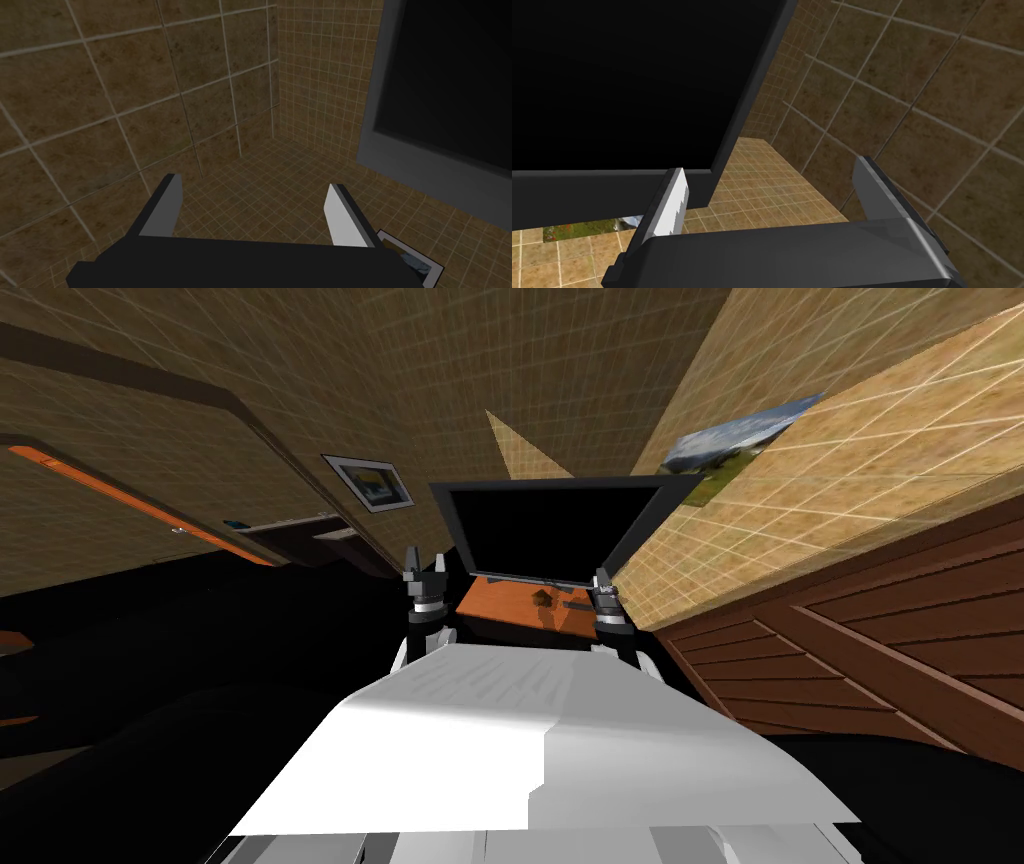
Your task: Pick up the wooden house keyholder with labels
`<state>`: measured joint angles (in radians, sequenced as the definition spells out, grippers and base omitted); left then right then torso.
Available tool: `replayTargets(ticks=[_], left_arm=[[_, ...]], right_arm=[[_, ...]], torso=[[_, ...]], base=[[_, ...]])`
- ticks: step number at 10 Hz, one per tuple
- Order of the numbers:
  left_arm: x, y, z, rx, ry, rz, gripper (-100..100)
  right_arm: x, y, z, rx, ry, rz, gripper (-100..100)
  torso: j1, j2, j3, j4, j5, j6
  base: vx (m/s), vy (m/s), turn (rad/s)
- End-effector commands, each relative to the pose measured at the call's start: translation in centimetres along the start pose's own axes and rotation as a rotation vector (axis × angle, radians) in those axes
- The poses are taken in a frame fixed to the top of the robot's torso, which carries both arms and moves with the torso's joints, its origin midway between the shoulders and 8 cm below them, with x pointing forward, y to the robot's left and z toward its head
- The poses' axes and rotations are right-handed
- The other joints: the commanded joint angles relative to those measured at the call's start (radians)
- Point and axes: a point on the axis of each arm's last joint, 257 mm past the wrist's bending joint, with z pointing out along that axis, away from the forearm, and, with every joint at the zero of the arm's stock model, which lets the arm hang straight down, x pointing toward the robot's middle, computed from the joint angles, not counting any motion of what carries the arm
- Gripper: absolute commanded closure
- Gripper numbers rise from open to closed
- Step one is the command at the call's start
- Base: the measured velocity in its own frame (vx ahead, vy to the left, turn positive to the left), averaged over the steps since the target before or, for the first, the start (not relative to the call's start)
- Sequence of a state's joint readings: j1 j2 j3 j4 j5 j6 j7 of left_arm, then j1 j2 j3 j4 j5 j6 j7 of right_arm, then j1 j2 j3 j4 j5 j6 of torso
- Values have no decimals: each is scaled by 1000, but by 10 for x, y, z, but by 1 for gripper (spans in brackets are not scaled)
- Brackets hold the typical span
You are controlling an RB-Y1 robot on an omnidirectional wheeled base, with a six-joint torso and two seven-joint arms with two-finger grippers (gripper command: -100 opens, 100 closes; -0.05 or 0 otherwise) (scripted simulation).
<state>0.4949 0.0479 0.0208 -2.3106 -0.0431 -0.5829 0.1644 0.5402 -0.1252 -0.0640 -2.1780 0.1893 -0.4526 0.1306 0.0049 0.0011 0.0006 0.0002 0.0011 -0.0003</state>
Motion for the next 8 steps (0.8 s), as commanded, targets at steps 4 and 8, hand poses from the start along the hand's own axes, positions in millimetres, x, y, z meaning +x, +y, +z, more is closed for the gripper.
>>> replayTargets(ticks=[4,8], left_arm=[[0,0,0,0,0,0,0],[0,0,0,0,0,0,0]], right_arm=[[33,-50,-20,111,135,-233,-100],[54,-86,-39,178,236,-400,-100]], torso=[[-1,1,0,0,0,0],[-2,0,0,0,0,1]], base=[[-16,74,280],[4,50,172]])
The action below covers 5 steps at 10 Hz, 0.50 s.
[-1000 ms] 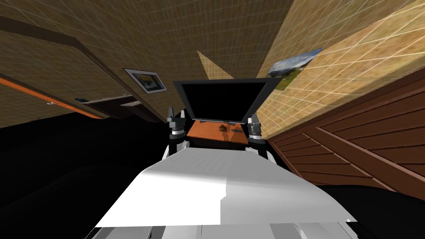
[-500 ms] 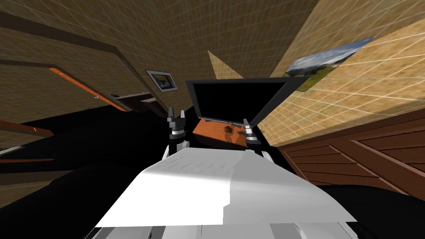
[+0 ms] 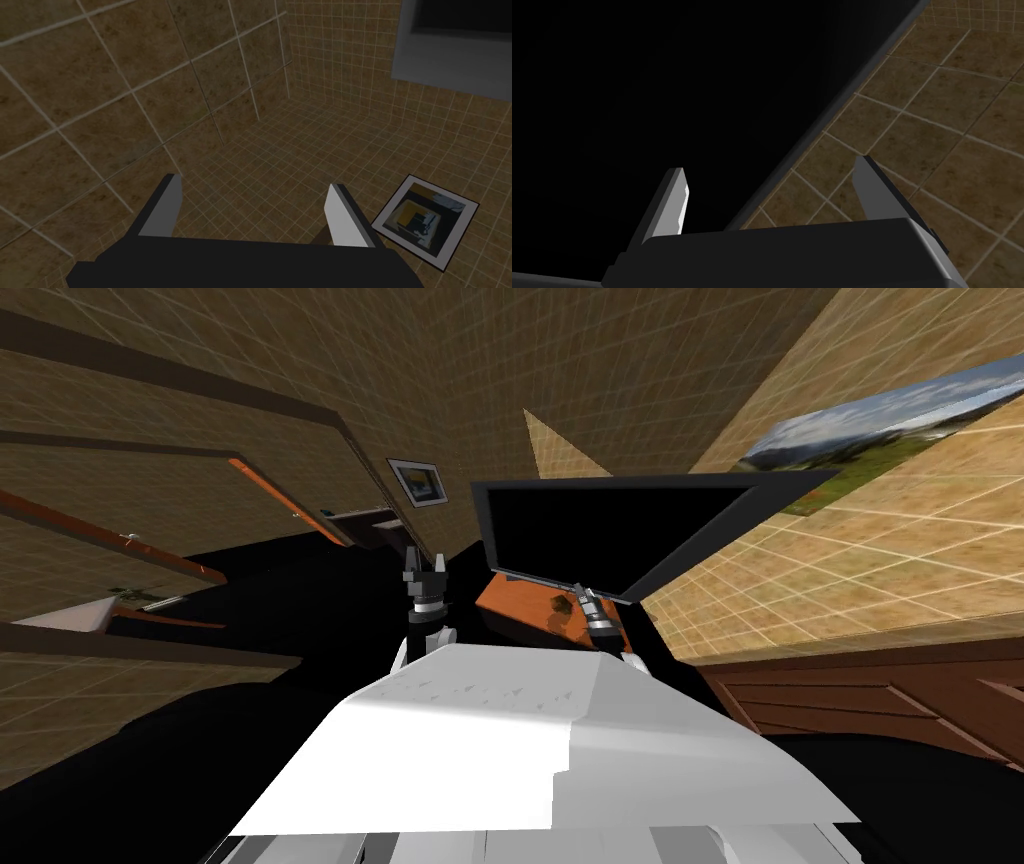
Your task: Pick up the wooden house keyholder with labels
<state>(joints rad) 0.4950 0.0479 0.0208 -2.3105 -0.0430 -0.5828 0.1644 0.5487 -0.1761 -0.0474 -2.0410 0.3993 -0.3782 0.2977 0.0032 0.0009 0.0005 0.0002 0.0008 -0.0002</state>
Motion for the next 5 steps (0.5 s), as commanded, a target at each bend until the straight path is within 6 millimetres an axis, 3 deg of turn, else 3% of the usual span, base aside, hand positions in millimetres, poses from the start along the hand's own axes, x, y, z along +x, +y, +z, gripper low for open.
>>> replayTargets(ticks=[1,2,3,4,5], left_arm=[[0,0,0,0,0,0,0],[0,0,0,0,0,0,0],[0,0,0,0,0,0,0],[0,0,0,0,0,0,0],[0,0,0,0,0,0,0]], right_arm=[[23,-24,-10,55,72,-97,-100],[25,-23,-10,52,79,-125,-100],[42,-41,-18,88,131,-196,-100],[43,-41,-18,86,135,-208,-100],[59,-59,-27,120,191,-283,-100]], torso=[[0,0,0,0,0,0],[1,1,0,0,0,0],[0,0,0,0,0,1],[1,0,0,0,0,0],[0,0,0,0,0,1]], base=[[-4,67,426],[5,46,125],[8,68,232],[3,48,149],[8,51,303]])
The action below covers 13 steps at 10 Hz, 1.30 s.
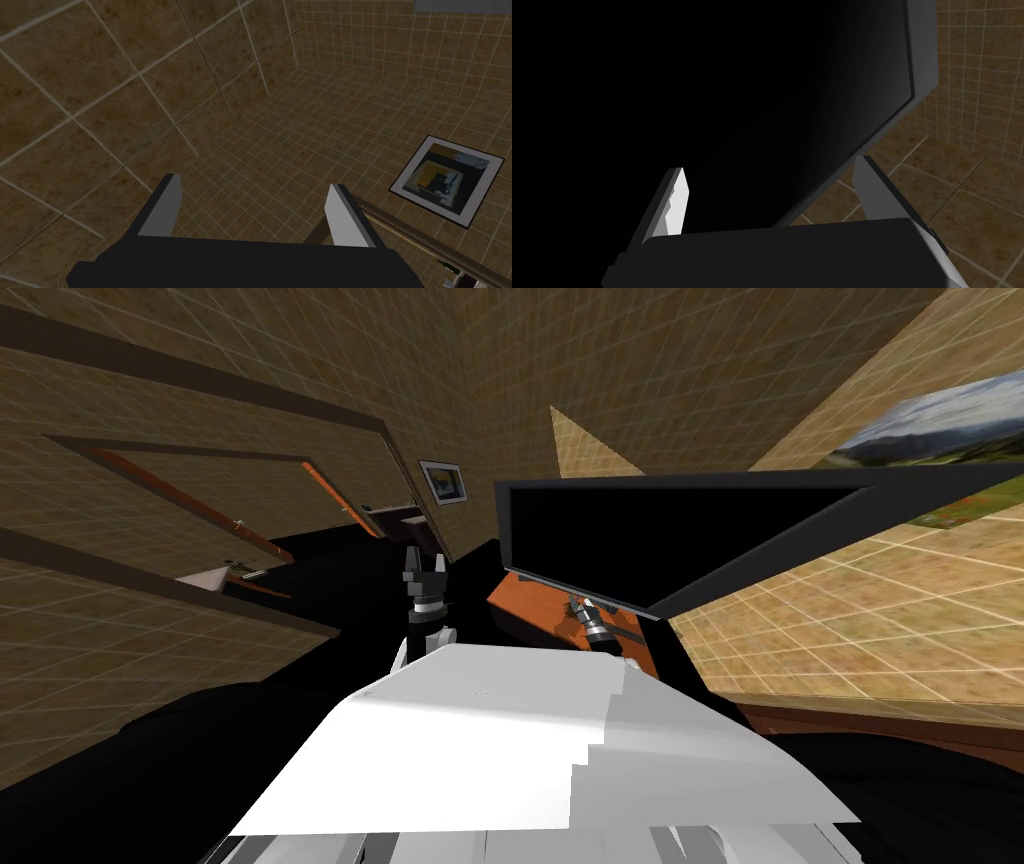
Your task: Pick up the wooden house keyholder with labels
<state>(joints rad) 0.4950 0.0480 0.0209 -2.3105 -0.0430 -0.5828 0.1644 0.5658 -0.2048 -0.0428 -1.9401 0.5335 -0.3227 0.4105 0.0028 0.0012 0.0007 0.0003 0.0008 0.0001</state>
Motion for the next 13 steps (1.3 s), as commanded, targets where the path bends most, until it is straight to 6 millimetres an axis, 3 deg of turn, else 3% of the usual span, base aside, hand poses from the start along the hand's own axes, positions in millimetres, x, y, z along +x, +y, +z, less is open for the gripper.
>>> replayTargets(ticks=[1,2,3,4,5,6,7,8,9,10,11,12,13], left_arm=[[0,0,0,0,0,0,0],[0,0,0,0,0,0,0],[0,0,0,0,0,0,0],[0,0,0,0,0,0,0],[0,0,0,0,0,0,0],[0,0,0,0,0,0,0],[0,0,0,0,0,0,0],[0,0,0,0,0,0,0],[0,0,0,0,0,0,0],[0,0,0,0,0,0,0],[0,0,0,0,0,0,0],[0,0,0,0,0,0,0],[0,0,0,0,0,0,0]], right_arm=[[12,-5,-1,15,32,-53,-100],[33,-21,-7,48,90,-130,-100],[34,-21,-7,47,93,-140,-100],[54,-38,-14,78,154,-219,-100],[55,-38,-14,76,157,-230,-100],[75,-56,-23,107,220,-310,-100],[76,-55,-23,105,223,-321,-100],[95,-74,-34,133,288,-402,-100],[95,-74,-34,130,291,-413,-100],[113,-94,-47,157,358,-491,-100],[114,-94,-47,154,361,-507,-100],[130,-114,-61,178,430,-588,-100],[131,-114,-61,175,433,-600,-100]], torso=[[0,0,0,0,0,0],[-1,0,0,0,0,1],[-1,0,0,0,0,0],[-1,0,0,0,0,1],[-1,0,0,0,0,0],[-1,0,0,0,0,1],[-1,0,0,0,0,0],[-1,0,0,0,0,1],[-2,0,0,0,0,0],[-2,1,0,0,0,1],[-1,0,0,0,0,0],[-2,0,0,0,0,1],[-2,0,0,0,0,1]], base=[[7,32,111],[6,38,255],[7,28,135],[12,39,223],[8,30,115],[2,41,302],[8,28,147],[9,32,223],[7,17,93],[12,34,289],[11,20,141],[15,26,214],[9,13,104]])
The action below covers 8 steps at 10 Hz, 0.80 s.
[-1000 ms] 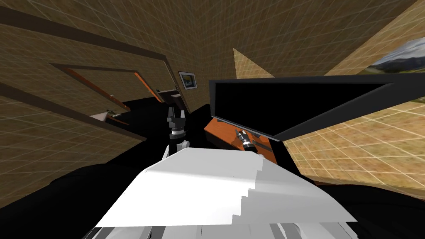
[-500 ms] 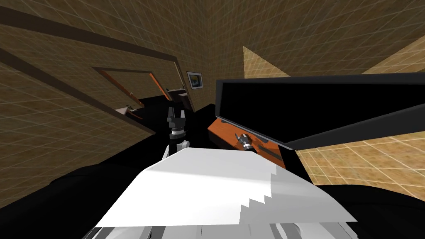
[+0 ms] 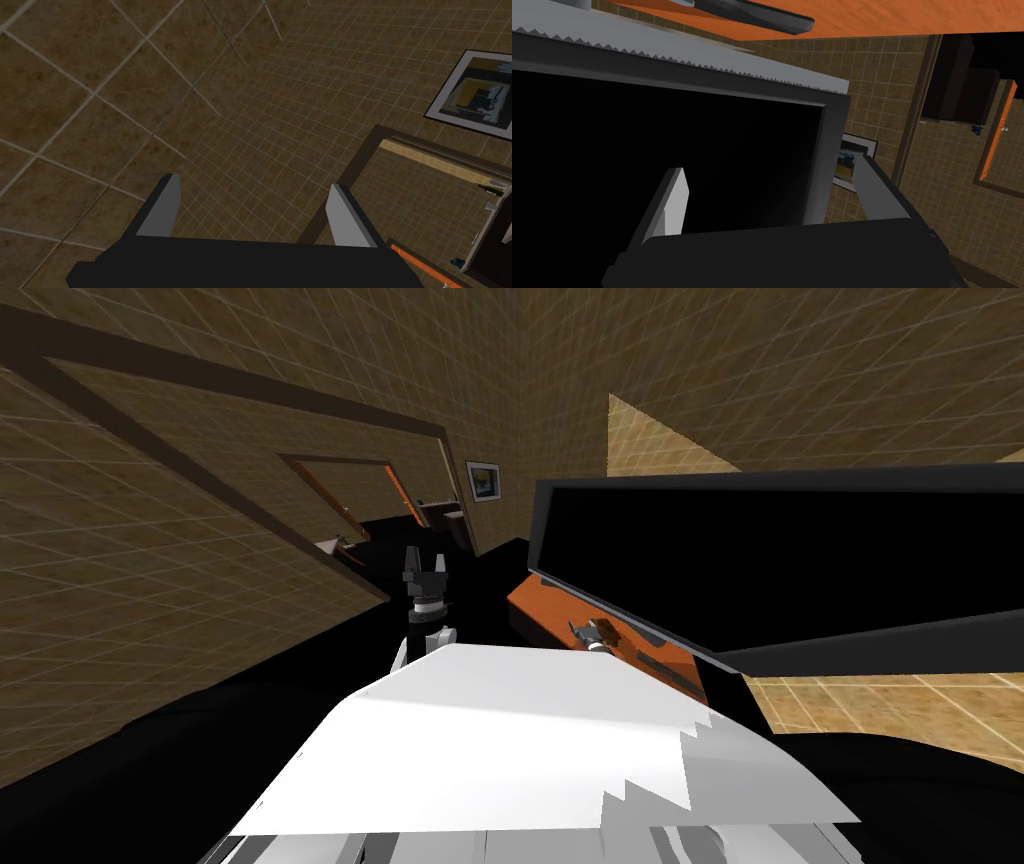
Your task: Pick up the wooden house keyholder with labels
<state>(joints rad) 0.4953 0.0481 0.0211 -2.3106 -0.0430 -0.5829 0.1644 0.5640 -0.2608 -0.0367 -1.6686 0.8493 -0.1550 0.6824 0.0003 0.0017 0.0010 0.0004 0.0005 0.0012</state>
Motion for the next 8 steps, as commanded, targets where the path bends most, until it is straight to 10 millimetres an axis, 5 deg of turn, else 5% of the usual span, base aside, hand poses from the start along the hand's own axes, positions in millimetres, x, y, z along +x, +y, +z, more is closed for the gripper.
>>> replayTargets(ticks=[1,2,4,6,8], left_arm=[[0,0,0,0,0,0,0],[0,0,0,0,0,0,0],[0,0,0,0,0,0,0],[0,0,0,0,0,0,0],[0,0,0,0,0,0,0]], right_arm=[[30,-9,-3,21,79,-106,-100],[31,-10,-3,23,82,-115,-100],[76,-31,-12,52,200,-277,-100],[84,-32,-15,50,221,-307,-100],[125,-59,-29,76,338,-465,-100]], torso=[[0,0,0,0,0,0],[0,0,0,0,0,-1],[0,0,0,0,0,0],[-1,0,0,0,0,0],[0,0,0,0,0,0]], base=[[13,18,283],[5,5,99],[21,19,253],[7,4,61],[24,10,269]])
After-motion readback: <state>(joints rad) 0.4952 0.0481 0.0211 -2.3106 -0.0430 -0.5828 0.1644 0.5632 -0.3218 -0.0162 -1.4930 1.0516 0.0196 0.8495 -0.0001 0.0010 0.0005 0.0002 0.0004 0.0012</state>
